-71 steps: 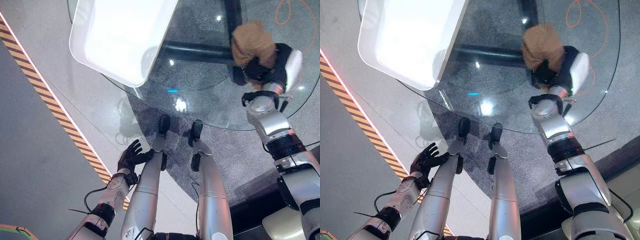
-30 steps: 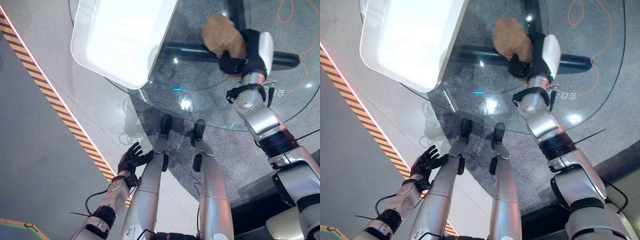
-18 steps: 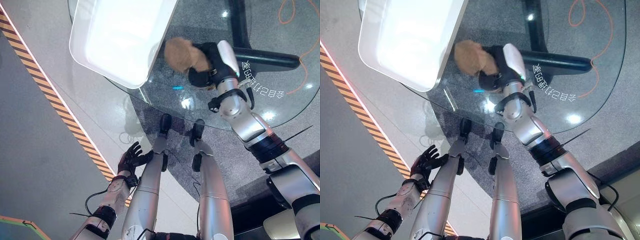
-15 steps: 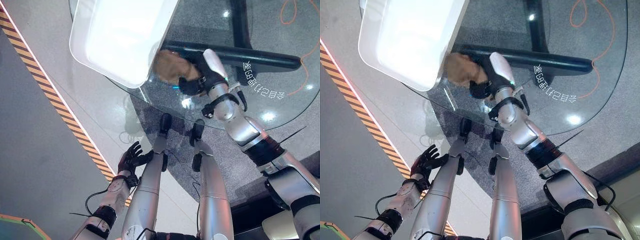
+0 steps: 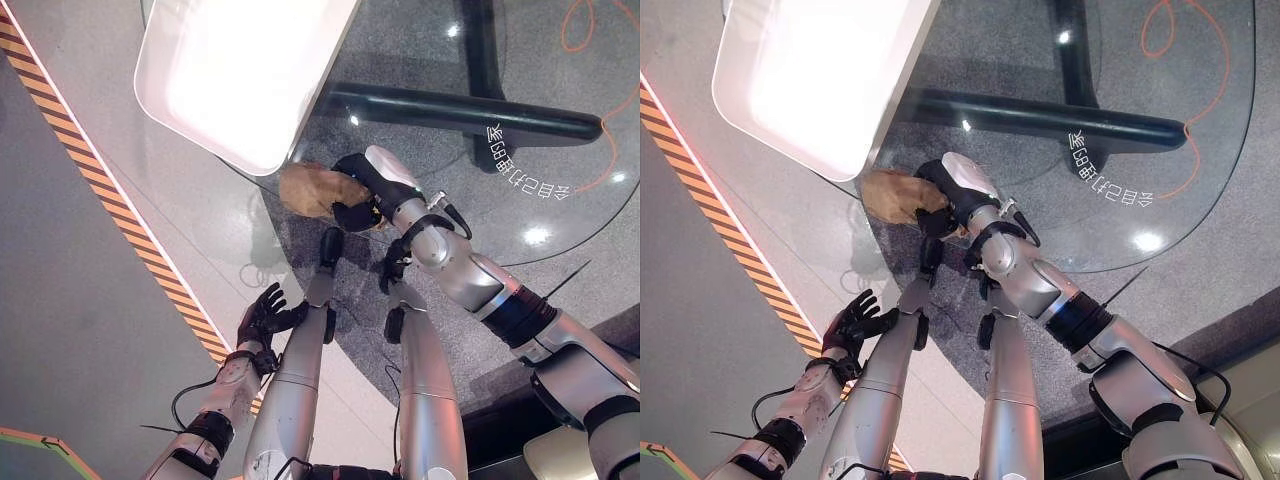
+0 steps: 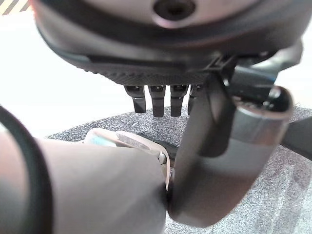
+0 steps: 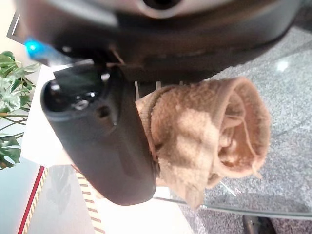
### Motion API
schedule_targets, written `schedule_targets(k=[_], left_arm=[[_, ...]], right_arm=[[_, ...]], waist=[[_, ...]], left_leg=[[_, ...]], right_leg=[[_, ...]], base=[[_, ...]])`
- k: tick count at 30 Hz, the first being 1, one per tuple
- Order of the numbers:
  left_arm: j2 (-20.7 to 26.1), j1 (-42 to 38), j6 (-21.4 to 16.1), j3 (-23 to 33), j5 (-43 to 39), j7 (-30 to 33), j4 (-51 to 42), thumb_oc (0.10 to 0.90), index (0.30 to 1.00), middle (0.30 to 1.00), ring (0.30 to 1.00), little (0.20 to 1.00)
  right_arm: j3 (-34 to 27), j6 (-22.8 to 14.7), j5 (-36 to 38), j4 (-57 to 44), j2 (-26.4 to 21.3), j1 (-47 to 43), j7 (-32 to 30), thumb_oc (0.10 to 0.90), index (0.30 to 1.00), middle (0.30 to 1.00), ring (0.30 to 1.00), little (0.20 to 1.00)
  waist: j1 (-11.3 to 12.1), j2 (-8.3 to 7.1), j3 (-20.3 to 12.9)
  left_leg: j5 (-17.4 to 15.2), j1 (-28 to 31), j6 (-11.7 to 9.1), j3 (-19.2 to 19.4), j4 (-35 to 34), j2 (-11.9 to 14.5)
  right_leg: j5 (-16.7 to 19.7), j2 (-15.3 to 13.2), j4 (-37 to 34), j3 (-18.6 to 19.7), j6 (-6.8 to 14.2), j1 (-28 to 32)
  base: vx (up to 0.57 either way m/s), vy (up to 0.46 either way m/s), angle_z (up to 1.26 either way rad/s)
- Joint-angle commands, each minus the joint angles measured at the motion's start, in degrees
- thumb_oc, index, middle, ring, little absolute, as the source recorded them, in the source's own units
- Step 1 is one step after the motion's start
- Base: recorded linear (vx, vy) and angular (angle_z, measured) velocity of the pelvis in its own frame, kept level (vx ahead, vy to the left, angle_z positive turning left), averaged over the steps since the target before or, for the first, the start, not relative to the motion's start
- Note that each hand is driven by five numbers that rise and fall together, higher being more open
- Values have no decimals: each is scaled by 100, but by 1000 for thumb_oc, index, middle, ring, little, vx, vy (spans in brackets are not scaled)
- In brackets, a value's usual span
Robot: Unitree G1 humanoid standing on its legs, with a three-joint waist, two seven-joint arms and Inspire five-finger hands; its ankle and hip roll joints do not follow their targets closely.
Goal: Wipe the table with a cloth and put it in the basket.
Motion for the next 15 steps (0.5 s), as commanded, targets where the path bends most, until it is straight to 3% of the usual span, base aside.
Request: schedule_targets(k=[1, 6, 10, 15], left_arm=[[-129, 541, -30, -122, -65, 90, -119, 800, 900, 900, 900, 900], [-122, 600, -133, -87, -255, 23, -217, 800, 900, 900, 900, 900], [-165, 727, -200, 160, -1320, -671, -520, 800, 900, 900, 900, 900], [-54, 972, -220, 225, -1811, -733, -1266, 800, 900, 900, 900, 900]], right_arm=[[-146, -732, 33, -1157, 5, -28, -369, 100, 300, 300, 300, 200], [-379, -788, 214, -1161, -9, 82, -566, 100, 300, 300, 300, 200], [-599, -765, 436, -1280, -12, 206, -618, 100, 300, 300, 300, 200], [-920, -780, 564, -1550, -48, 494, -552, 100, 300, 300, 300, 200]], waist=[[-3, 250, -125], [-6, 205, -125], [-1, 189, -125], [18, 201, -125]], left_leg=[[-612, 150, 312, 245, 412, -204], [-615, 321, 315, 229, 359, -186], [-634, 534, 314, 222, 289, -171], [-622, 744, 307, 196, 220, -180]], right_leg=[[401, 203, -535, -58, 181, 105], [408, 215, -550, -92, 182, 265], [359, 223, -561, -134, 167, 463], [319, 217, -590, -202, 142, 693]], base=[[-18, -34, 1], [-21, -38, 1], [-33, -48, 0], [-46, -47, 1]])
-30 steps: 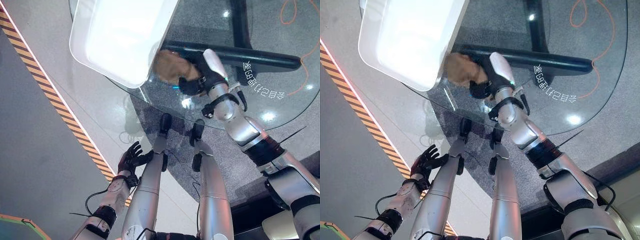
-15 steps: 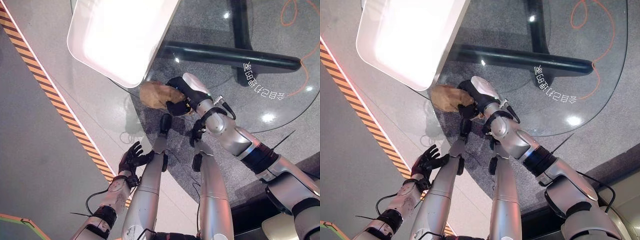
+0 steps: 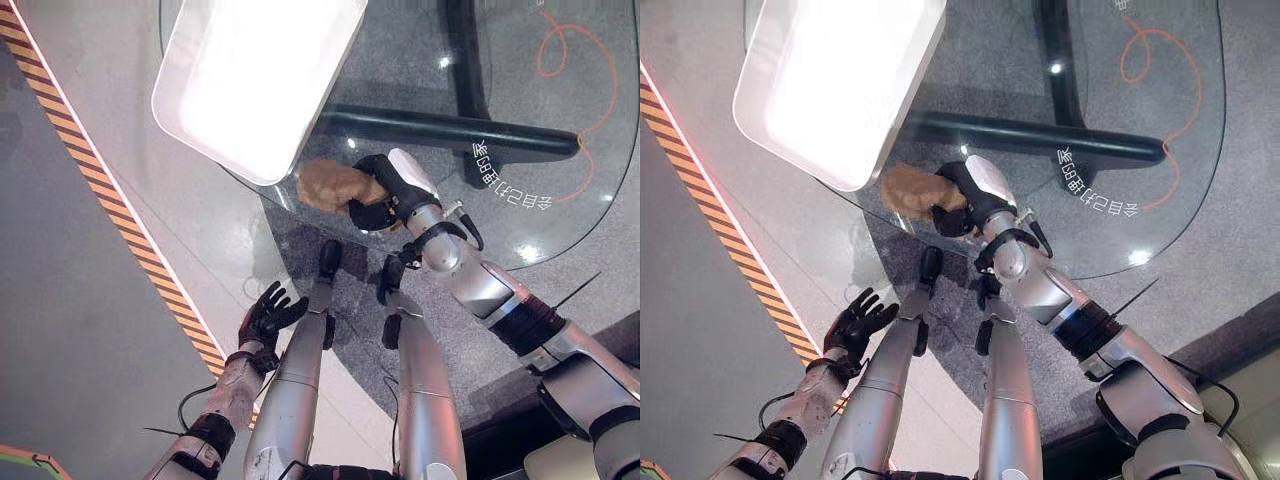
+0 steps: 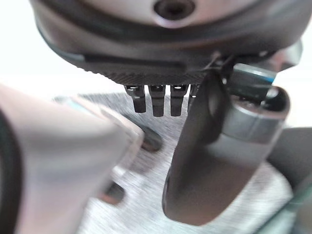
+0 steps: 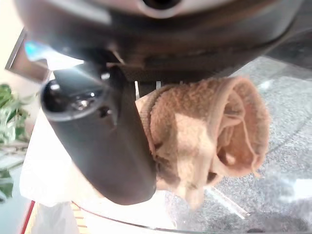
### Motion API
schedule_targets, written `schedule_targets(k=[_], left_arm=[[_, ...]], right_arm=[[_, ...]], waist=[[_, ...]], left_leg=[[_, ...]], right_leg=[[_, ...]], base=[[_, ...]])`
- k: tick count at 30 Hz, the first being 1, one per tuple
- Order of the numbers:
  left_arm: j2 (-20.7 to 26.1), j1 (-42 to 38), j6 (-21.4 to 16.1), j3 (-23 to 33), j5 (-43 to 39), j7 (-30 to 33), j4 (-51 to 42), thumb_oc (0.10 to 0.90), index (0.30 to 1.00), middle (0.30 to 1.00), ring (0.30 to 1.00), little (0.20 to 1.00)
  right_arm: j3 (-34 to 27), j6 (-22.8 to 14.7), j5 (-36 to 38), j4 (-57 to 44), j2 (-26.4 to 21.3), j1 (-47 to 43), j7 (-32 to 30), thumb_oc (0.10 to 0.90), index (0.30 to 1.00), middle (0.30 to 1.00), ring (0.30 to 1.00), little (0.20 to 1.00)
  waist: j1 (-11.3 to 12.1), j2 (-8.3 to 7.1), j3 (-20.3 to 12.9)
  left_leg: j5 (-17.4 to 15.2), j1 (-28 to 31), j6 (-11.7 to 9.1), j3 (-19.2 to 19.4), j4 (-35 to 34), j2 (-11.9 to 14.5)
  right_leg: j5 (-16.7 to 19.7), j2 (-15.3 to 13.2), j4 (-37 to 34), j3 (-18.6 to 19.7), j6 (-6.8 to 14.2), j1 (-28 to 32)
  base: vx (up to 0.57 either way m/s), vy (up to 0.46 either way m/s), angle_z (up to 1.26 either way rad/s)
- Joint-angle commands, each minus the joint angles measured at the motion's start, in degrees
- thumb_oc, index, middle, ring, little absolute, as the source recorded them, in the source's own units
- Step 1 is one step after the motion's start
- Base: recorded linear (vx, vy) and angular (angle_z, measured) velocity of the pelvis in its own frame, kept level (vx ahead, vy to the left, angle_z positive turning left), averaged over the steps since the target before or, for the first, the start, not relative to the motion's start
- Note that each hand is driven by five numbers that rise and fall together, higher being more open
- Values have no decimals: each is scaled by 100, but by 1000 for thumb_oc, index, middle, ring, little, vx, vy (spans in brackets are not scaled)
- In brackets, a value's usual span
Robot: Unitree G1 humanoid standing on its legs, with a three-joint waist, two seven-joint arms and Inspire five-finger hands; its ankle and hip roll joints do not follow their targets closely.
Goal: Wipe the table with a cloth and put it in the basket.
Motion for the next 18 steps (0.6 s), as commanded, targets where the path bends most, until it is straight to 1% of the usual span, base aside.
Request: schedule_targets(k=[1, 4, 5, 8, 10, 11, 13, 16, 17, 18], left_arm=[[7, 752, -169, 120, -525, -288, -605, 800, 900, 900, 900, 900], [99, 976, -131, 215, -694, -282, -1254, 800, 900, 900, 900, 900], [105, 985, -144, 218, -691, -297, -1277, 800, 900, 900, 900, 900], [255, 1174, -130, 250, -786, -289, -1946, 800, 900, 900, 900, 900], [297, 1267, 70, 303, -1071, -364, -2199, 800, 900, 900, 900, 900], [303, 1301, 133, 320, -1077, -380, -2291, 800, 900, 900, 900, 900], [375, 1416, 295, 319, -1081, -454, -2617, 800, 900, 900, 900, 900], [407, 1492, 325, 293, -1183, -587, -2812, 800, 900, 900, 900, 900], [446, 1580, 390, 300, -1403, -873, -3082, 800, 900, 900, 900, 900], [466, 1618, 423, 296, -1502, -1030, -3204, 800, 900, 900, 900, 900]], right_arm=[[-499, -792, 137, -1479, 73, 14, -129, 100, 300, 300, 300, 200], [-732, -757, 195, -1734, -56, 250, -45, 100, 300, 300, 300, 200], [-743, -760, 188, -1745, -63, 263, -46, 100, 300, 300, 300, 200], [-970, -831, 195, -1946, -208, 602, -60, 100, 300, 300, 300, 200], [-1087, -896, 263, -2010, -265, 788, -96, 100, 300, 300, 300, 200], [-1124, -906, 303, -2047, -275, 850, -108, 100, 300, 300, 300, 200], [-1280, -1050, 479, -2126, -305, 1091, -150, 100, 300, 300, 300, 200], [-1410, -1131, 564, -2208, -310, 1259, -151, 100, 300, 300, 300, 200], [-1537, -1266, 719, -2334, -327, 1462, -200, 100, 300, 300, 300, 200], [-1584, -1332, 721, -2390, -325, 1560, -234, 100, 300, 300, 300, 200]], waist=[[27, 209, -125], [34, 229, -125], [34, 230, -125], [26, 250, -125], [20, 261, -125], [19, 265, -125], [7, 271, -125], [-11, 275, -125], [-42, 273, -125], [-57, 271, -125]], left_leg=[[-623, 330, 307, 209, 257, -190], [-606, 511, 300, 217, 194, -183], [-605, 521, 300, 217, 189, -182], [-597, 724, 307, 226, 119, -160], [-602, 847, 312, 228, 92, -159], [-606, 882, 313, 227, 88, -160], [-632, 978, 313, 235, 118, -154], [-654, 1043, 315, 244, 140, -154], [-687, 1116, 319, 244, 171, -151], [-705, 1135, 321, 247, 192, -149]], right_leg=[[303, 218, -559, -196, 133, 292], [253, 220, -570, -239, 96, 481], [250, 220, -572, -240, 95, 491], [197, 226, -590, -260, 76, 695], [160, 227, -602, -281, 66, 828], [148, 225, -606, -288, 63, 869], [114, 208, -607, -309, 51, 1000], [97, 201, -616, -313, 41, 1090], [73, 195, -627, -298, 29, 1190], [66, 192, -627, -291, 26, 1219]], base=[[-44, -42, 0], [-44, -37, 0], [-31, -31, 0], [-28, -41, 1], [-21, -35, 1], [-18, -42, -1], [-10, -42, -1], [0, 0, 0], [0, 0, 0], [38, -33, 0]])
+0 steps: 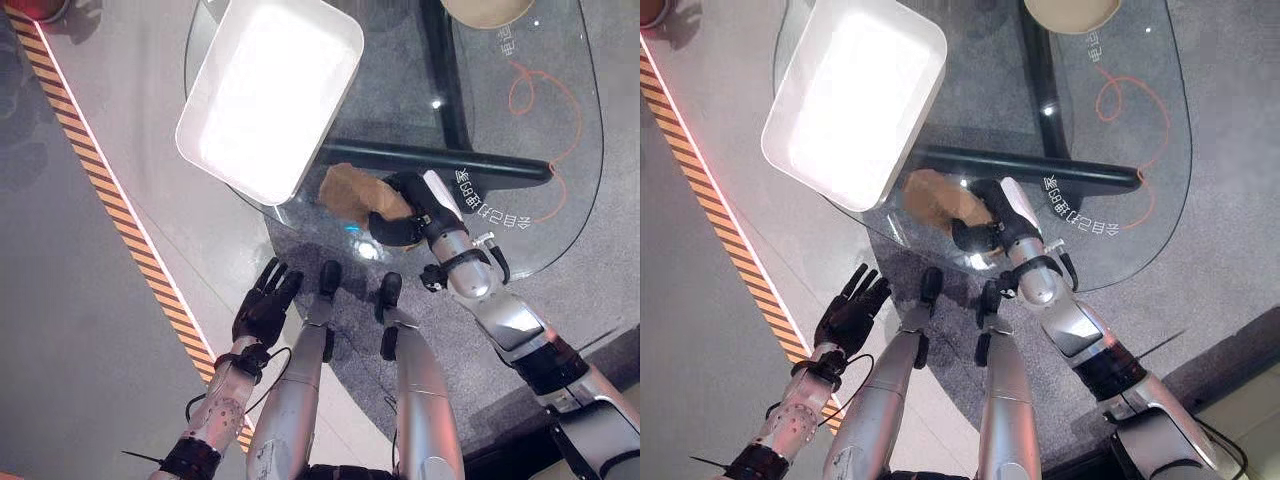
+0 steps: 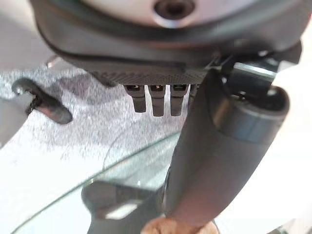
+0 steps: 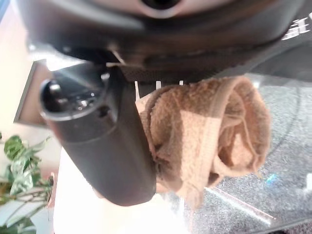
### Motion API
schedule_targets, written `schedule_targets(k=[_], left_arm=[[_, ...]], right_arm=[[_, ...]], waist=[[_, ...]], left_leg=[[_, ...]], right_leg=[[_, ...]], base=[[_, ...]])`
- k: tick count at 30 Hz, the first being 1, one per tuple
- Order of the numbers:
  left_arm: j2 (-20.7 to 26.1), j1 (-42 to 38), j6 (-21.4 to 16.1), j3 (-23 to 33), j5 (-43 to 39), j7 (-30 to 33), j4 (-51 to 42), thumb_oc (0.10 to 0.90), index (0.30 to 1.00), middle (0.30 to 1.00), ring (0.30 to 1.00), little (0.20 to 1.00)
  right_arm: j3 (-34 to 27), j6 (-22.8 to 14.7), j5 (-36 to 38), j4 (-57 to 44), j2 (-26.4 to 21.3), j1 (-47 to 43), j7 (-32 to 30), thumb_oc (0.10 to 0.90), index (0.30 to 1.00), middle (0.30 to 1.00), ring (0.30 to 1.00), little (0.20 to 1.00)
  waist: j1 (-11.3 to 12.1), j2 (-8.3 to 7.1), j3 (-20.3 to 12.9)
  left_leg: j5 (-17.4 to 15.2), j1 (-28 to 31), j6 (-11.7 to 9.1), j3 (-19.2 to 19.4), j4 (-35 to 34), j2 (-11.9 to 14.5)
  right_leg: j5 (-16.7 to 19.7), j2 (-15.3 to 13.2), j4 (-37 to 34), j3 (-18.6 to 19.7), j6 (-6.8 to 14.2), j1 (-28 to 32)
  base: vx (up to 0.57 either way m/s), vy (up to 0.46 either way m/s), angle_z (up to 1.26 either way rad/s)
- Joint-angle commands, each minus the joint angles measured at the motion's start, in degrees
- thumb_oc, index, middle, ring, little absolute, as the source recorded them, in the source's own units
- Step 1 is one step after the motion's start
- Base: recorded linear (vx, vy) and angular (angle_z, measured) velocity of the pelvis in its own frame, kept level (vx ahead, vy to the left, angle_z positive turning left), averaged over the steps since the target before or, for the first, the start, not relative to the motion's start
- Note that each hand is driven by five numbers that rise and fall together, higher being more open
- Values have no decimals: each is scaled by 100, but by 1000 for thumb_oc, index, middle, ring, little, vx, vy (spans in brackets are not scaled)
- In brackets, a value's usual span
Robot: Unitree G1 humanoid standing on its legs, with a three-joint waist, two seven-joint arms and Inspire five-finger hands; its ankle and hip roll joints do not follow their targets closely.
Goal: Wipe the table with a cloth and put it in the basket.
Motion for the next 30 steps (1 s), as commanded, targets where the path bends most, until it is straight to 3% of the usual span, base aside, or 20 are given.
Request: schedule_targets(k=[1, 10, 17, 22, 30], left_arm=[[68, 635, -23, -5, -408, -842, -978, 800, 900, 900, 900, 900], [192, 668, -406, -143, -736, -1695, -1622, 800, 900, 900, 900, 900], [203, 423, -561, -346, -954, -2078, -2007, 800, 900, 900, 900, 900], [216, 257, -654, -417, -951, -2100, -2149, 800, 900, 900, 900, 900], [266, 89, -643, -484, -861, -1731, -2314, 800, 900, 900, 900, 900]], right_arm=[[-480, -1156, 251, -1453, -125, 13, -246, 100, 300, 300, 300, 200], [-687, -1515, 124, -1880, -140, 561, -345, 100, 300, 300, 300, 200], [-370, -1785, 352, -2159, 85, 686, 100, 100, 300, 300, 300, 200], [5, -1858, 532, -2141, 187, 704, 563, 100, 300, 300, 300, 200], [467, -1997, 468, -2197, 255, 613, 773, 100, 300, 300, 300, 200]], waist=[[-70, 229, -141], [-234, 176, -141], [-334, 126, -141], [-351, 110, -141], [-344, 84, -141]], left_leg=[[-726, 274, 323, 251, 509, -162], [-763, 138, 374, 314, 636, -126], [-759, -85, 423, 393, 696, -115], [-711, -174, 416, 415, 676, -118], [-633, -269, 398, 368, 658, -132]], right_leg=[[163, 193, -517, -279, 42, 464], [204, 246, -480, -116, 38, 359], [243, 323, -435, 20, 13, 116], [274, 342, -484, 62, 8, 50], [334, 354, -578, 114, 6, 5]], base=[[0, 0, 0], [17, -5, 0], [11, -2, -3], [2, -1, -4], [3, -21, -3]])
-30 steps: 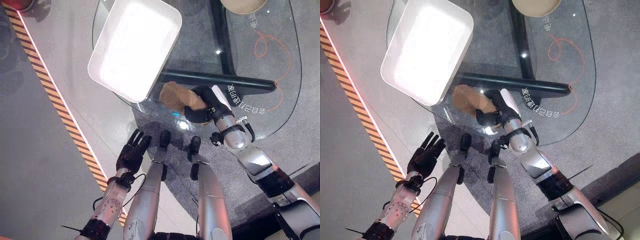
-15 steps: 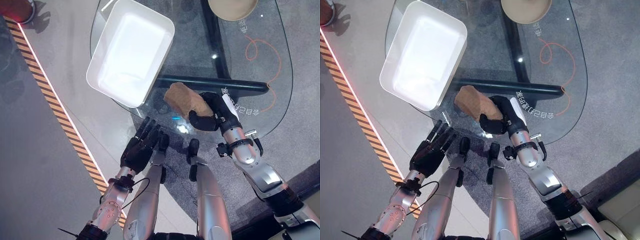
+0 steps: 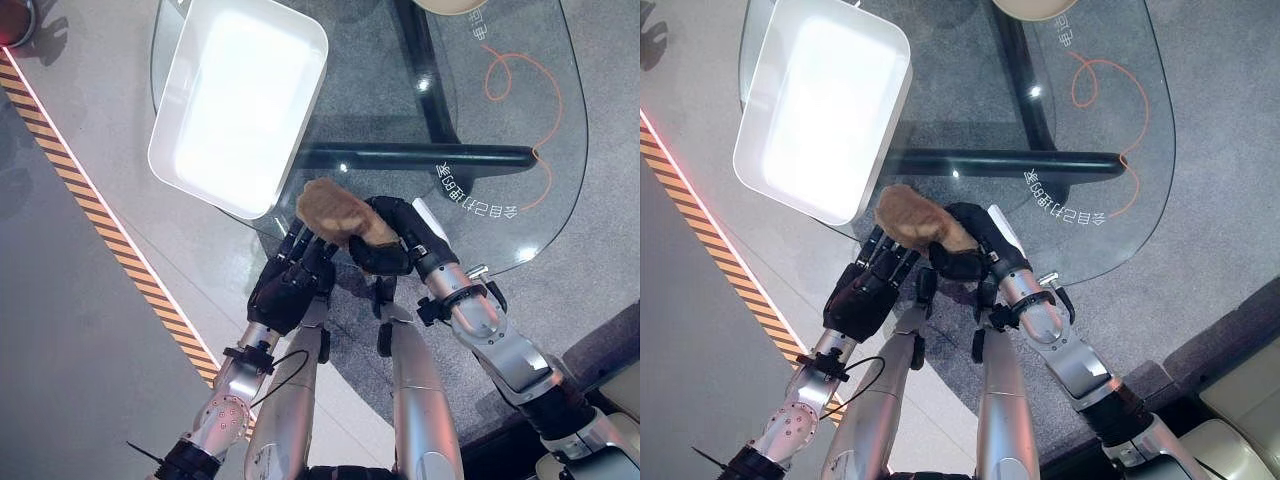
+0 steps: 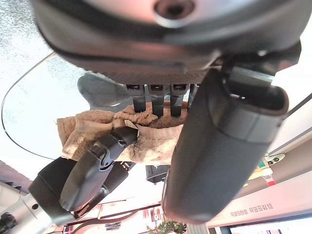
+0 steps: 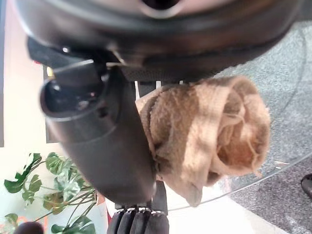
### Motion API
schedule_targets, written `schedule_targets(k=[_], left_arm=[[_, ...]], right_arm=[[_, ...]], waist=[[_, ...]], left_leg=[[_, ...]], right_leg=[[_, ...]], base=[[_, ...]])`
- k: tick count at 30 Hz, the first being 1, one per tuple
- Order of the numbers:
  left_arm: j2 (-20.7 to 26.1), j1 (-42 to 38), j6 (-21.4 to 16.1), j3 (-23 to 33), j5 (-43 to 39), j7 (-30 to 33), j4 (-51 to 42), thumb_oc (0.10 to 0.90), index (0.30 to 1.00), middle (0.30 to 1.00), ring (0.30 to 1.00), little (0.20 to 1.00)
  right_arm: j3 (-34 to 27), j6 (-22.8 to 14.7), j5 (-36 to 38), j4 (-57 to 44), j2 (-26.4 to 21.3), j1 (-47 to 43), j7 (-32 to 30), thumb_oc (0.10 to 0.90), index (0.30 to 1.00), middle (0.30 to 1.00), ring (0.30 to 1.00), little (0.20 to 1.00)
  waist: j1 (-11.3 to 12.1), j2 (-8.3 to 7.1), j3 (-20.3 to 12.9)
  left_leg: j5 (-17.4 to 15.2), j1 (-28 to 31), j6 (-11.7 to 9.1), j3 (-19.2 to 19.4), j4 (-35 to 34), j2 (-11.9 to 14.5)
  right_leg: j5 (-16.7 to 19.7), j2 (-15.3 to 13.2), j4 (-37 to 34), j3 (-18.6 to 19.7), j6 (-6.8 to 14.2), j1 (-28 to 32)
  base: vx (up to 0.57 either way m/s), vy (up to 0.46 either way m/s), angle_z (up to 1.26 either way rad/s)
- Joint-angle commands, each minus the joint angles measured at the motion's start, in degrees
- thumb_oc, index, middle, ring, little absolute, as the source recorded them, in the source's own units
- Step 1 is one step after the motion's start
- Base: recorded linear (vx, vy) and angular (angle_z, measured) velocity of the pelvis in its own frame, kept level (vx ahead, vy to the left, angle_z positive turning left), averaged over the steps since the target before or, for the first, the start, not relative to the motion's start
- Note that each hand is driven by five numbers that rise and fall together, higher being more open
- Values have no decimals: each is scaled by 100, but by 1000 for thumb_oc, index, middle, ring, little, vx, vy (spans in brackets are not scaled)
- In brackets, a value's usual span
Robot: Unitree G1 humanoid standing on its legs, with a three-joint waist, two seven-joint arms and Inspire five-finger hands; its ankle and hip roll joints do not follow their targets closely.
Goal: Wipe the table with a cloth and put it in the basket.
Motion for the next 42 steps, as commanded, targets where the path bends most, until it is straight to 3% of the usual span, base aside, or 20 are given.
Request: schedule_targets(k=[1, 11, 16, 22, 27, 38, 42], left_arm=[[51, 69, -201, 16, 158, -23, -1091, 800, 900, 900, 900, 900], [97, -80, -210, -65, 137, 13, -1152, 800, 900, 900, 900, 900], [110, -116, -160, -106, 99, -630, -1256, 800, 900, 900, 900, 900], [164, -255, -268, -223, 313, -824, -1292, 800, 900, 900, 900, 900], [178, -277, -263, -214, 293, -787, -1322, 800, 900, 900, 900, 900], [7, -235, -391, -143, -109, -964, -1422, 800, 900, 900, 900, 900], [-84, -388, -567, -214, -220, -677, -1439, 800, 900, 900, 900, 900]], right_arm=[[439, -1051, -87, -1447, 140, -246, 390, 100, 300, 300, 300, 200], [888, -797, -719, -1445, 67, -560, 454, 100, 300, 300, 300, 200], [1094, -493, -812, -1105, -40, -567, 273, 100, 300, 300, 300, 200], [1020, -702, -500, -781, -19, -577, -257, 100, 300, 300, 300, 200], [908, -767, -400, -806, 20, -557, -343, 100, 300, 300, 300, 200], [1029, -593, -691, -1090, 240, -436, 352, 100, 300, 300, 300, 200], [1224, -531, -1029, -1088, 287, -600, 405, 100, 300, 300, 300, 200]], waist=[[-30, 73, -144], [10, 83, -144], [25, 105, -144], [0, 125, -144], [-15, 126, -144], [-10, 121, -144], [-2, 118, -144]], left_leg=[[-508, -127, 288, 169, 578, -162], [-443, -144, 251, 88, 535, -190], [-426, -111, 229, 81, 507, -187], [-405, -82, 222, 99, 461, -179], [-399, -40, 230, 110, 420, -183], [-352, 16, 254, 108, 314, -194], [-321, -1, 251, 102, 286, -204]], right_leg=[[427, 317, -621, -60, -8, 194], [430, 331, -668, -84, -19, 196], [420, 306, -697, -112, -37, 240], [430, 302, -707, -108, -44, 246], [437, 310, -722, -100, -42, 266], [453, 337, -738, -86, -41, 278], [456, 341, -749, -93, -38, 268]], base=[[0, -45, 0], [-2, -10, 0], [0, 0, 0], [0, 0, 0], [0, 0, 0], [0, 0, 0], [0, 0, 0]])
